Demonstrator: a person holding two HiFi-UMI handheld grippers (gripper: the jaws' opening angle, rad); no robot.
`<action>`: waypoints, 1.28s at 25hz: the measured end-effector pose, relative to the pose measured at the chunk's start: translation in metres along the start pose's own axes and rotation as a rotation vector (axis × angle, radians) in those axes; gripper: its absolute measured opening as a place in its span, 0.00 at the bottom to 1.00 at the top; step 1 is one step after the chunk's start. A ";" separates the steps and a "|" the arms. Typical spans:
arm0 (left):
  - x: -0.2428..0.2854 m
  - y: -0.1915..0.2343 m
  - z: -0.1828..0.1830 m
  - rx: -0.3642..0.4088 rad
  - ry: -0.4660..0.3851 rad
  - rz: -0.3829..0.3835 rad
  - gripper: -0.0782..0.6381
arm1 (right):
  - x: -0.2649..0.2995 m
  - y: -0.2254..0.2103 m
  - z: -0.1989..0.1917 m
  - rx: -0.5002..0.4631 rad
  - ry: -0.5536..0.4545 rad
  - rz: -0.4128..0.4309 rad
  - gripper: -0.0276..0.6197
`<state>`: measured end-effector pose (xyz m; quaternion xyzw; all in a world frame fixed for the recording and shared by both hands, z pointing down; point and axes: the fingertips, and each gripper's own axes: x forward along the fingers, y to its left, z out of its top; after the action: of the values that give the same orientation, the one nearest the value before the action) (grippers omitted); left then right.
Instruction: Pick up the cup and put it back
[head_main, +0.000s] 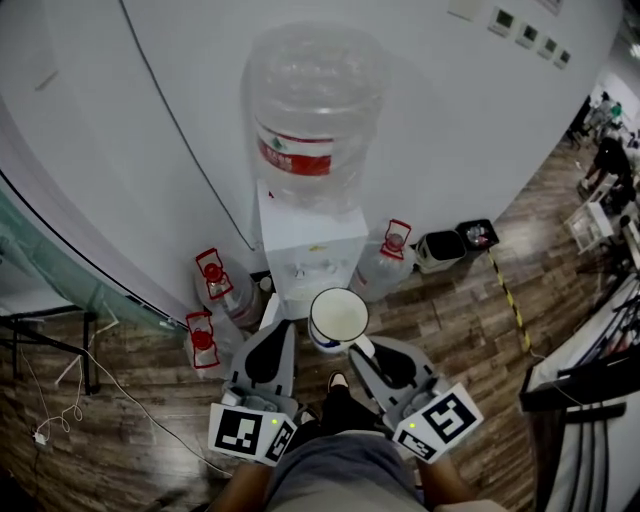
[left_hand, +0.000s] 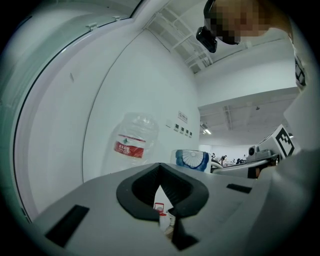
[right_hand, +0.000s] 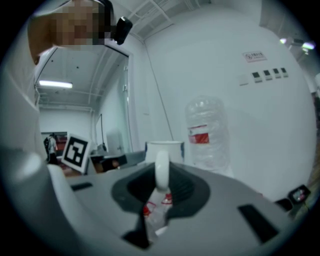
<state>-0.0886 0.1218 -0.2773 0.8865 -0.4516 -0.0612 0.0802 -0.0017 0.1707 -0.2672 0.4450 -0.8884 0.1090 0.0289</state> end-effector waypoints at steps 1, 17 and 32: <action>0.004 0.000 0.000 -0.002 0.001 0.001 0.12 | 0.000 -0.003 0.001 0.001 -0.002 -0.001 0.15; 0.095 -0.009 -0.059 -0.013 0.072 -0.020 0.12 | 0.014 -0.088 -0.031 0.001 0.005 0.010 0.15; 0.135 0.023 -0.184 -0.049 0.141 0.004 0.12 | 0.053 -0.153 -0.147 0.013 0.042 0.033 0.15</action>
<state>0.0056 0.0151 -0.0976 0.8854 -0.4451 -0.0093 0.1335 0.0812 0.0727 -0.0902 0.4279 -0.8942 0.1246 0.0430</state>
